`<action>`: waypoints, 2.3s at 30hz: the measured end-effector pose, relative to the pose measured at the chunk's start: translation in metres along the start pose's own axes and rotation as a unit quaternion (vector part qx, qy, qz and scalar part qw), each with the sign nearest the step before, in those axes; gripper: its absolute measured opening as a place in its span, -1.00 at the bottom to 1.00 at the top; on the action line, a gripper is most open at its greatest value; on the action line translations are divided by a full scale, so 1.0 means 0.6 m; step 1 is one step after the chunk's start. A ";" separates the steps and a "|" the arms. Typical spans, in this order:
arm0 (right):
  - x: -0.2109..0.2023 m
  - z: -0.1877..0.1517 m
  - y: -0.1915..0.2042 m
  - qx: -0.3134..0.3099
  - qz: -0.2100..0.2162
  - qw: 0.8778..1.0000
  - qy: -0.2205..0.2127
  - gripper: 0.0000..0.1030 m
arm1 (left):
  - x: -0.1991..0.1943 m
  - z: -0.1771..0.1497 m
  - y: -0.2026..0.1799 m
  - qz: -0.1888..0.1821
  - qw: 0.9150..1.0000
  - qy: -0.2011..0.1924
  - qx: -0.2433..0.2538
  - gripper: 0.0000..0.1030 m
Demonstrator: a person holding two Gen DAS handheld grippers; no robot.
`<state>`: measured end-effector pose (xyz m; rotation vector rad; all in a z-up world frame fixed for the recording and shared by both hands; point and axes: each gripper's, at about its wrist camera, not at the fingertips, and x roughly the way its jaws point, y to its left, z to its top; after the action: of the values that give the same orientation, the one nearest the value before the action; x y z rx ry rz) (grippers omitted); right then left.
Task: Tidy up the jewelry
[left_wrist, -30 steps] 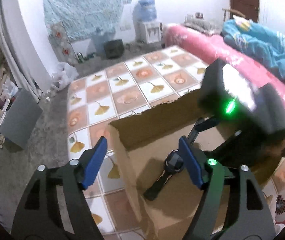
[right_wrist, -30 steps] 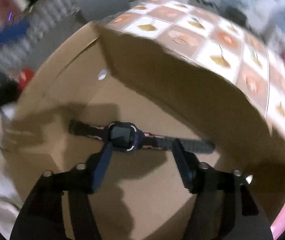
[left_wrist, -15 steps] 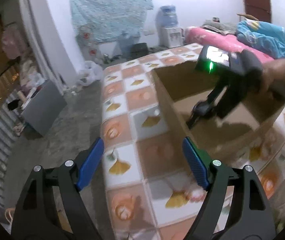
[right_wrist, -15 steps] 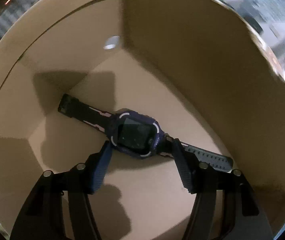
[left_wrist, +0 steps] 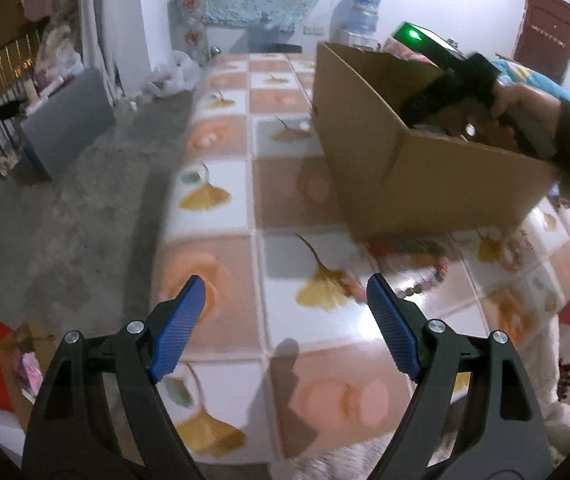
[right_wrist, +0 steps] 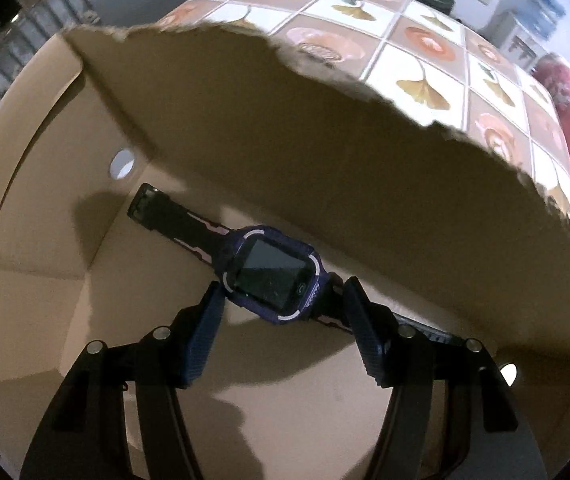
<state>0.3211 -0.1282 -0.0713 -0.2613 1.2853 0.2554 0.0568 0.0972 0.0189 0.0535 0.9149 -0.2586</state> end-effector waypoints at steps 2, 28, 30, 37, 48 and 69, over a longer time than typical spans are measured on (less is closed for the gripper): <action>-0.002 -0.002 0.002 0.008 -0.017 1.000 -0.003 0.17 | -0.002 -0.017 -0.013 -0.006 1.000 -0.002 0.003 0.55; -0.260 -0.408 0.040 0.080 0.120 0.951 -0.272 0.59 | 0.064 -0.073 -0.123 0.003 0.998 0.039 0.051 0.75; -0.210 -0.429 0.050 0.108 0.136 0.953 -0.248 0.59 | 0.067 -0.073 -0.124 -0.003 0.998 0.035 0.049 0.81; -0.115 -0.422 0.087 0.155 0.196 0.944 -0.215 0.35 | 0.067 -0.075 -0.127 -0.004 0.998 0.028 0.056 0.84; -0.082 -0.358 0.142 0.123 0.189 0.955 -0.192 -0.19 | 0.061 -0.089 -0.126 -0.007 0.998 -0.003 0.061 0.86; -0.060 -0.323 0.174 0.111 0.111 0.974 -0.163 -0.50 | 0.073 -0.003 -0.056 -0.069 0.997 -0.025 0.036 -0.08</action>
<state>0.1018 -0.0957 -0.0922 0.1149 1.0047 0.3275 0.0729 0.0563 -0.0145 0.0497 0.8599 -0.4205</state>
